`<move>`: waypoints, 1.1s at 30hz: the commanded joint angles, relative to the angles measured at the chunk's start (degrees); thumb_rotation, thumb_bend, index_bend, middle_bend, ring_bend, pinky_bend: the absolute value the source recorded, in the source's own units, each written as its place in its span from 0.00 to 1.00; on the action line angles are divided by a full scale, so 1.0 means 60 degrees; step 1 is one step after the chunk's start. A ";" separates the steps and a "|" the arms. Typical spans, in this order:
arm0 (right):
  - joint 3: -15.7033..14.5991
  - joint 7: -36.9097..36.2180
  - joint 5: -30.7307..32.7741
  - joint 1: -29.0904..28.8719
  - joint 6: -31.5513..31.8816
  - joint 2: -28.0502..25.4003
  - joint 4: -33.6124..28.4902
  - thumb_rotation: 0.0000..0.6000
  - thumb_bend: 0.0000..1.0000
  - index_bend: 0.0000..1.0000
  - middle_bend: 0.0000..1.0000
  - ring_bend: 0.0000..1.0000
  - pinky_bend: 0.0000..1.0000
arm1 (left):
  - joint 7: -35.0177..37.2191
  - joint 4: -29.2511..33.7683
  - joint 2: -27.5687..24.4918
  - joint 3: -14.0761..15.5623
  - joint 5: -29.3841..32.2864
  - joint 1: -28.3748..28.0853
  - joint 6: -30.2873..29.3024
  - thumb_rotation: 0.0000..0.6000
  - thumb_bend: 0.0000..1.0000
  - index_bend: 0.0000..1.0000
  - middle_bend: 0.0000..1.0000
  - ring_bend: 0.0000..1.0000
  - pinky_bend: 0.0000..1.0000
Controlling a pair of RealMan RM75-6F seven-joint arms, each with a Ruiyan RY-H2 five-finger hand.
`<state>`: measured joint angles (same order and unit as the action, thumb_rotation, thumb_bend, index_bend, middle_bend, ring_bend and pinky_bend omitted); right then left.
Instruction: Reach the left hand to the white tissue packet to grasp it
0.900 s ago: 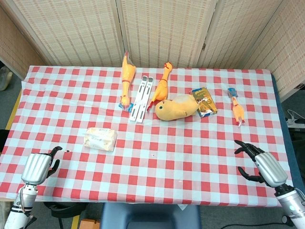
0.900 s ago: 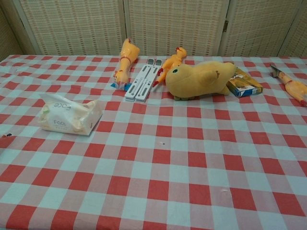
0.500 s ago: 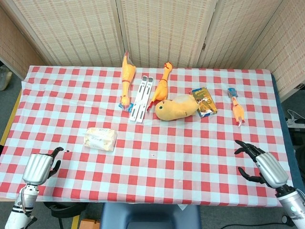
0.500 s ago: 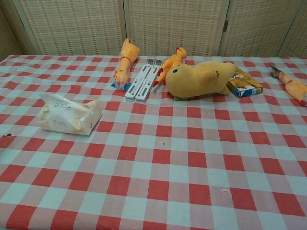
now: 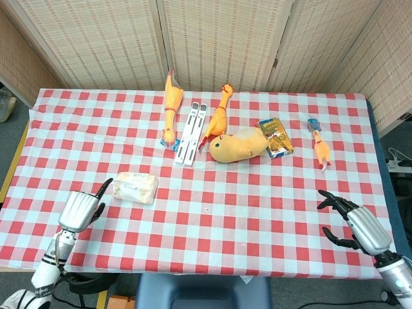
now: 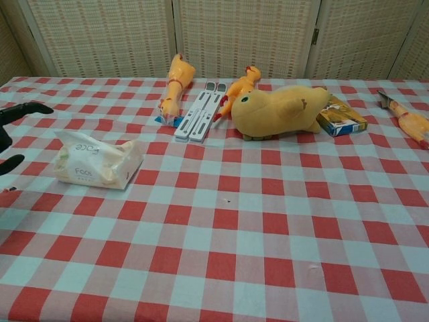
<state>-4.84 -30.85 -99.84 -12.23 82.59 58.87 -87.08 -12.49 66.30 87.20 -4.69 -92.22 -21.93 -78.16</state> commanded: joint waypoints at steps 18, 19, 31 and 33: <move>-0.0122 0.0008 0.0007 -0.0124 -0.0323 -0.0195 -0.0161 1.00 0.31 0.08 0.32 0.21 0.35 | 0.0681 -0.2334 0.1888 -0.0527 0.0298 -0.1394 0.0624 1.00 0.49 0.33 0.95 0.98 0.98; -0.0122 0.0004 0.0015 -0.0121 -0.0321 -0.0202 -0.0167 1.00 0.31 0.08 0.32 0.21 0.35 | 0.0685 -0.2428 0.1949 -0.0512 0.0317 -0.1436 0.0682 1.00 0.49 0.33 0.95 0.98 0.98; -0.0110 -0.0069 0.0041 -0.0095 -0.0248 -0.0255 -0.0181 1.00 0.31 0.08 0.32 0.21 0.35 | 0.0844 -0.3637 0.2678 -0.0491 0.0528 -0.1745 0.0739 1.00 0.49 0.43 0.95 0.98 0.98; -0.0121 -0.0068 0.0026 -0.0097 -0.0255 -0.0263 -0.0186 1.00 0.31 0.08 0.32 0.21 0.35 | 0.0933 -0.3833 0.2795 -0.0512 0.0562 -0.1781 0.0671 1.00 0.50 0.47 0.95 0.98 0.98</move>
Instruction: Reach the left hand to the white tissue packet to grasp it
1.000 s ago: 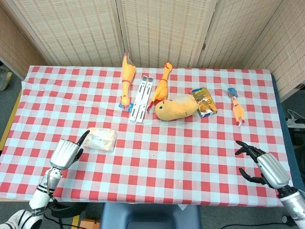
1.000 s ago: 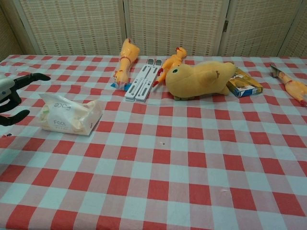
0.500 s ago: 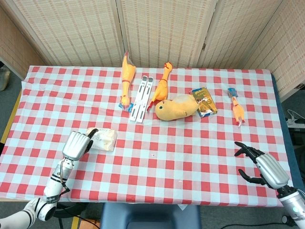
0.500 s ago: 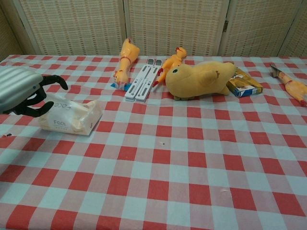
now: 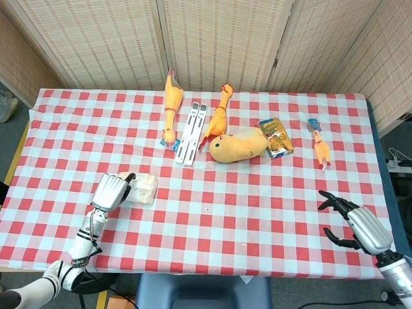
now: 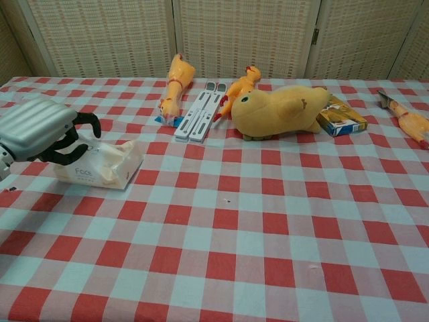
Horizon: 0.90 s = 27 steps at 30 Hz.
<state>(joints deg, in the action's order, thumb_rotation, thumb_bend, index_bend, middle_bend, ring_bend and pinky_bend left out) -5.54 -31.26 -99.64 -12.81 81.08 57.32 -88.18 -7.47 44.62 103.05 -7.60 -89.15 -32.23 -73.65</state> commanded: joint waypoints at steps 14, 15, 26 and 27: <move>-0.0059 0.0049 -0.0010 -0.0036 -0.0140 -0.0072 -0.0078 1.00 0.31 0.08 0.32 0.21 0.35 | 0.0170 -0.0414 0.0142 -0.0074 -0.0034 0.0156 -0.1435 1.00 0.58 0.65 0.96 0.99 0.99; -0.0058 0.0024 -0.0004 -0.0051 -0.0162 -0.0089 -0.0081 1.00 0.31 0.08 0.32 0.21 0.35 | -0.0006 -0.0068 -0.0270 -0.0326 0.0010 0.0480 -0.2405 1.00 0.58 0.65 0.96 0.99 0.99; -0.0129 0.0158 -0.0066 -0.0100 -0.0319 -0.0089 -0.0118 1.00 0.31 0.08 0.32 0.21 0.35 | -0.1056 0.4252 -0.3496 -0.0408 0.0059 0.1756 -0.3783 1.00 0.58 0.67 0.98 0.99 0.99; -0.0145 0.0162 -0.0079 -0.0107 -0.0341 -0.0098 -0.0127 1.00 0.31 0.08 0.32 0.21 0.35 | -0.1181 0.4361 -0.3623 -0.0347 0.0094 0.1920 -0.3864 1.00 0.58 0.67 0.98 0.99 0.99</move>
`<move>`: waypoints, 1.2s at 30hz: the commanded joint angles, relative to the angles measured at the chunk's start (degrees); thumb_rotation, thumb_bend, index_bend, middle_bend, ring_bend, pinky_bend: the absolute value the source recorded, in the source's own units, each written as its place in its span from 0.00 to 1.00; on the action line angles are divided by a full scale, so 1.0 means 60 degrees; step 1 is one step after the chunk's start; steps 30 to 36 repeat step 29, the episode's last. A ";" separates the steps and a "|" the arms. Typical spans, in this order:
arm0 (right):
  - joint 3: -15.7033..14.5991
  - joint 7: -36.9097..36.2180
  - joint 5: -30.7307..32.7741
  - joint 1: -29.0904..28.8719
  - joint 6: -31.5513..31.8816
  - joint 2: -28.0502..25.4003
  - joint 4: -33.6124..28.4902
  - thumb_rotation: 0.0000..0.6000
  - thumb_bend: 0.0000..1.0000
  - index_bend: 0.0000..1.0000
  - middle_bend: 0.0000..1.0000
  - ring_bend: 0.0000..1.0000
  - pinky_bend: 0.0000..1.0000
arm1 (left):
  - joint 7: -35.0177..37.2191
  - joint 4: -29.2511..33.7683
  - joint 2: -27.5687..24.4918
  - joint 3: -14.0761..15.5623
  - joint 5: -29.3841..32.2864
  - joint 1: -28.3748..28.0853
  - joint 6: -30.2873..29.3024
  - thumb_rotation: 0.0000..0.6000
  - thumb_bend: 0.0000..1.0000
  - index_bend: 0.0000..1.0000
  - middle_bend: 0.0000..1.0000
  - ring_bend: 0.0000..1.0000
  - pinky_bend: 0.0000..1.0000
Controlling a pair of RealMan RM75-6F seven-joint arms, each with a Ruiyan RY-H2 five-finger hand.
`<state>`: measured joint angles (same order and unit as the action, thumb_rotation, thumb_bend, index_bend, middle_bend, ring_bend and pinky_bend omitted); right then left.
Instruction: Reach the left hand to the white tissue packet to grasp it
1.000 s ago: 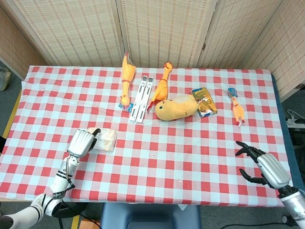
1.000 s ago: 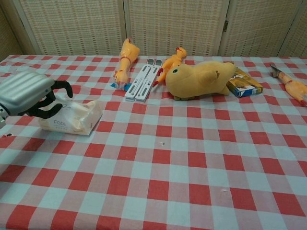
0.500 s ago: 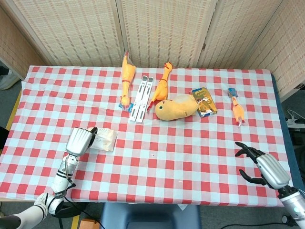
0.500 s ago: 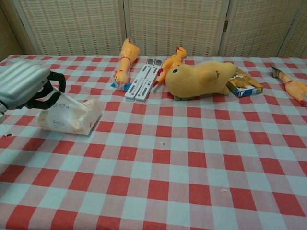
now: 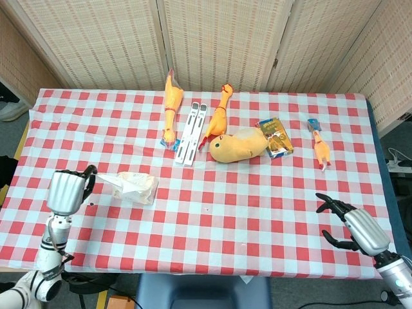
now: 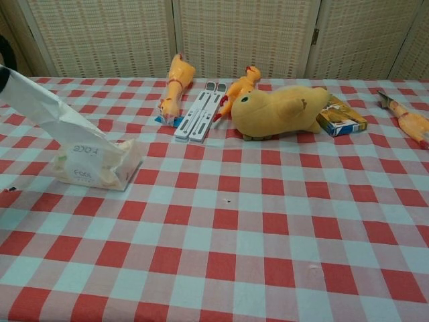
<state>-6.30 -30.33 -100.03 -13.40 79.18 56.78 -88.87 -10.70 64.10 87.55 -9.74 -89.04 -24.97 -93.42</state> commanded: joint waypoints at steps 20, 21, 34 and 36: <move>0.0027 0.0232 0.0181 -0.0048 -0.0213 0.0064 -0.0102 1.00 0.31 0.08 0.32 0.21 0.35 | 0.0035 0.0194 -0.0582 0.0639 0.0637 0.2187 -0.0653 1.00 0.45 0.18 0.92 0.96 0.97; 0.0027 0.0238 0.0185 -0.0052 -0.0225 0.0061 -0.0106 1.00 0.31 0.08 0.32 0.21 0.35 | 0.0122 0.0164 -0.0555 0.0672 0.0643 0.2203 -0.0575 1.00 0.44 0.17 0.92 0.96 0.97; 0.0068 0.0286 0.0247 -0.0089 -0.0294 0.0110 -0.0079 1.00 0.31 0.08 0.32 0.21 0.35 | 0.0351 0.0234 -0.0594 0.0867 0.0368 0.2190 -0.0237 1.00 0.44 0.16 0.92 0.96 0.97; 0.0068 0.0286 0.0247 -0.0089 -0.0294 0.0110 -0.0079 1.00 0.31 0.08 0.32 0.21 0.35 | 0.0351 0.0234 -0.0594 0.0867 0.0368 0.2190 -0.0237 1.00 0.44 0.16 0.92 0.96 0.97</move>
